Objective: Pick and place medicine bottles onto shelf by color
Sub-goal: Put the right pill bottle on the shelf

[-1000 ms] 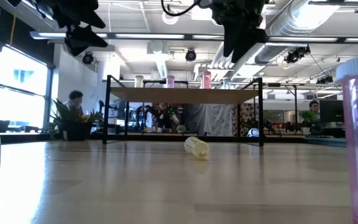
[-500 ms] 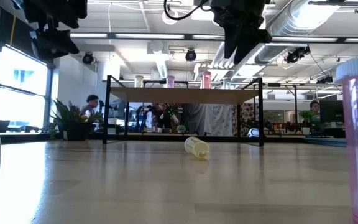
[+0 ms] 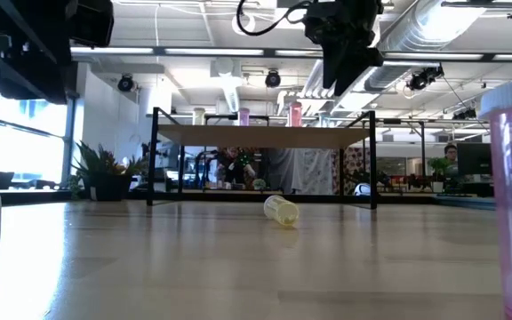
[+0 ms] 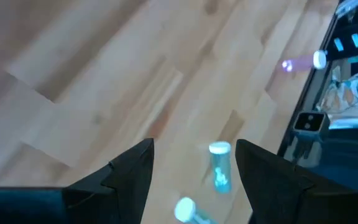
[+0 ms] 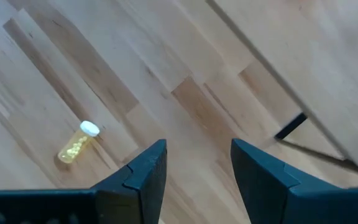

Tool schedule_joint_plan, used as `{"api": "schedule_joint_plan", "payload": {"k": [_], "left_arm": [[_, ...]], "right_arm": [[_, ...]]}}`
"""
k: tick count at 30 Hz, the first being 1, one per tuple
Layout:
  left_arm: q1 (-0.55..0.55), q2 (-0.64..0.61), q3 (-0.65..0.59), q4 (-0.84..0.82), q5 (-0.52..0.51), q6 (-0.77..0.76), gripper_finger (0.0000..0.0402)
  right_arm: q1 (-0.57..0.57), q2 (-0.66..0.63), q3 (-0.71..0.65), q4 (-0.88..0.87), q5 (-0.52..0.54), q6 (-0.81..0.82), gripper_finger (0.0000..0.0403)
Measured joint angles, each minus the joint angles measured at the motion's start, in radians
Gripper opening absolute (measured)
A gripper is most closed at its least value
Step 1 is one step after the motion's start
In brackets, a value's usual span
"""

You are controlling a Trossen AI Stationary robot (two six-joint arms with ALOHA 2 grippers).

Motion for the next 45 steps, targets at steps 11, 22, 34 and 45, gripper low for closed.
{"api": "schedule_joint_plan", "payload": {"k": [11,22,34,45], "left_arm": [[-0.132,0.198,0.000,0.246,-0.010,-0.123,0.0216],[-0.237,0.333,0.000,0.423,-0.003,-0.209,0.0216],[-0.293,0.455,0.031,0.472,-0.003,-0.231,0.0216],[-0.291,0.545,0.116,0.432,-0.003,-0.128,0.0216]], "right_arm": [[-0.052,0.000,0.000,0.001,0.000,-0.102,0.0170],[-0.083,0.001,0.000,0.002,-0.001,-0.155,0.0170],[-0.084,0.001,0.000,0.010,-0.001,-0.159,0.0170],[-0.084,0.001,0.000,0.016,-0.001,-0.159,0.0170]]}}
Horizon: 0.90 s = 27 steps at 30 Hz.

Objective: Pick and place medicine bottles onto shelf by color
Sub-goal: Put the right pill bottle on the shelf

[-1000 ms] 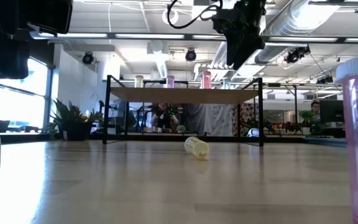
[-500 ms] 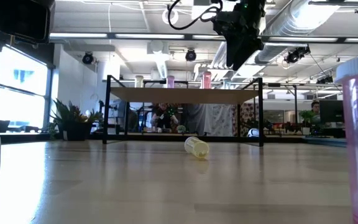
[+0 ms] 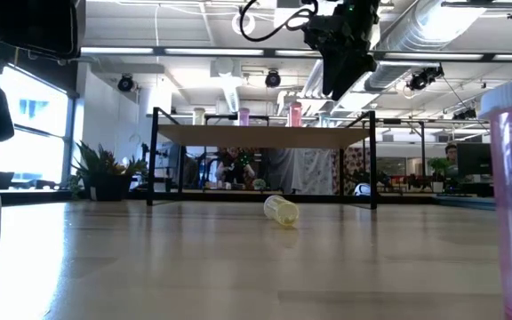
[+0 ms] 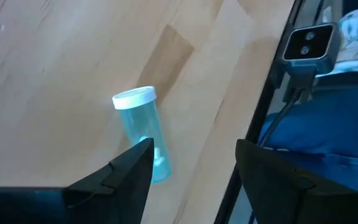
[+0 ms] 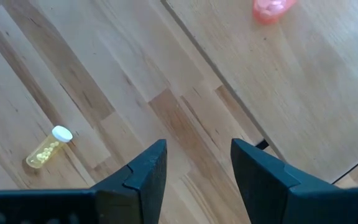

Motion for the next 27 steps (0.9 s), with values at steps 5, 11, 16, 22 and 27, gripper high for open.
{"api": "schedule_joint_plan", "payload": {"k": [5,11,16,22,27], "left_arm": [[0.000,0.001,0.002,-0.076,0.003,0.006,0.0216],[0.000,0.001,0.002,-0.109,0.002,0.006,0.0216],[0.000,0.001,0.002,-0.109,-0.008,0.006,0.0216],[0.000,0.001,0.002,-0.109,-0.029,0.022,0.0216],[0.000,0.001,0.002,-0.095,-0.038,0.024,0.0216]], "right_arm": [[0.001,0.000,0.000,0.000,0.000,0.000,0.0170],[0.001,0.000,0.000,0.001,0.000,0.000,0.0170],[0.001,0.000,0.000,0.001,0.000,0.000,0.0170],[0.001,0.000,0.000,0.002,0.000,0.000,0.0170],[0.001,0.000,0.000,0.014,0.000,0.002,0.0170]]}}
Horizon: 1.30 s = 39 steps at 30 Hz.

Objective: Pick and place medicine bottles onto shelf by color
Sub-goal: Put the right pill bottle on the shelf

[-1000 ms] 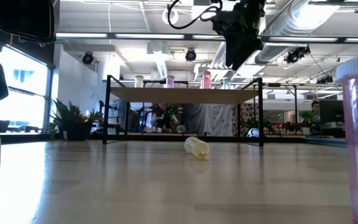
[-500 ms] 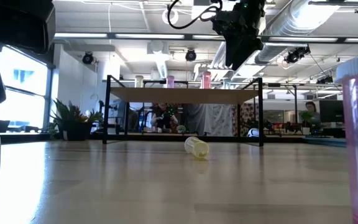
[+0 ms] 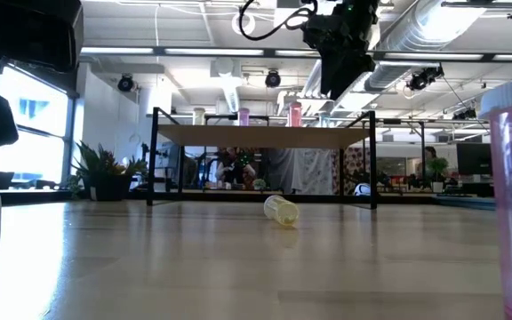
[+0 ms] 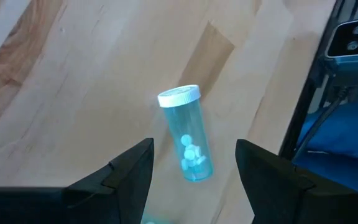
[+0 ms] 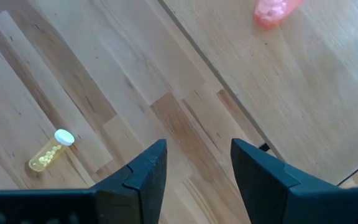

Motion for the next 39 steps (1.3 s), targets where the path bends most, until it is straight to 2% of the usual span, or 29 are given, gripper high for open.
{"api": "schedule_joint_plan", "payload": {"k": [9,15,21,27,32,39], "left_arm": [[-0.001,0.035,0.000,0.038,0.004,-0.014,0.0214],[-0.002,0.137,0.094,0.017,0.026,0.033,0.0207],[-0.002,0.231,0.198,-0.095,0.022,0.055,0.0206],[-0.002,0.250,0.232,-0.163,0.007,0.054,0.0204],[-0.002,0.251,0.232,-0.190,-0.001,0.068,0.0176],[0.000,0.251,0.230,-0.200,-0.006,0.127,0.0109]], "right_arm": [[0.000,0.000,0.000,0.021,0.000,0.001,0.0170],[0.000,-0.001,0.000,0.021,0.000,0.000,0.0170],[0.000,-0.001,0.000,0.022,-0.025,0.000,0.0170],[0.000,-0.001,0.000,0.023,-0.026,0.001,0.0170],[0.001,-0.001,0.000,0.023,-0.032,0.000,0.0170],[0.002,-0.001,0.000,0.023,-0.050,-0.001,0.0170]]}}
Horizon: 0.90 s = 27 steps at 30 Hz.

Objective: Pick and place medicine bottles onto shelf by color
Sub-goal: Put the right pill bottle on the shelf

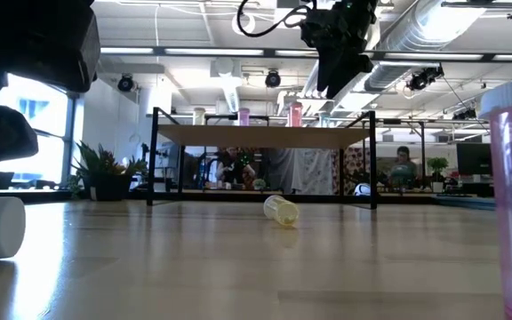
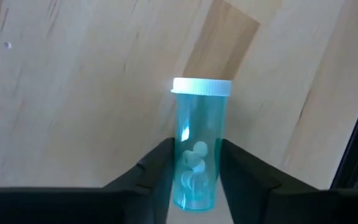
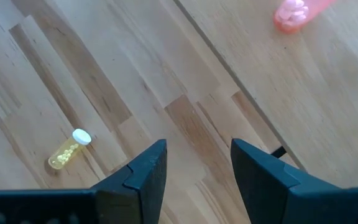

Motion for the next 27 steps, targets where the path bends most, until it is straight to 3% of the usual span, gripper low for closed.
{"api": "schedule_joint_plan", "payload": {"k": [5,12,20,27], "left_arm": [[0.000,-0.003,-0.002,0.008,0.000,0.004,0.0080],[0.013,-0.031,-0.006,0.023,-0.022,0.018,0.0091],[0.093,-0.131,-0.005,0.036,-0.142,0.086,0.0092],[0.207,-0.225,-0.004,0.093,-0.259,0.195,0.0092]], "right_arm": [[0.000,0.000,0.000,0.000,-0.004,-0.031,0.0170],[0.000,-0.005,0.000,0.002,-0.077,-0.091,0.0170],[0.000,-0.088,0.000,0.045,-0.201,-0.156,0.0170],[0.000,-0.161,0.000,0.064,-0.245,-0.183,0.0170]]}}
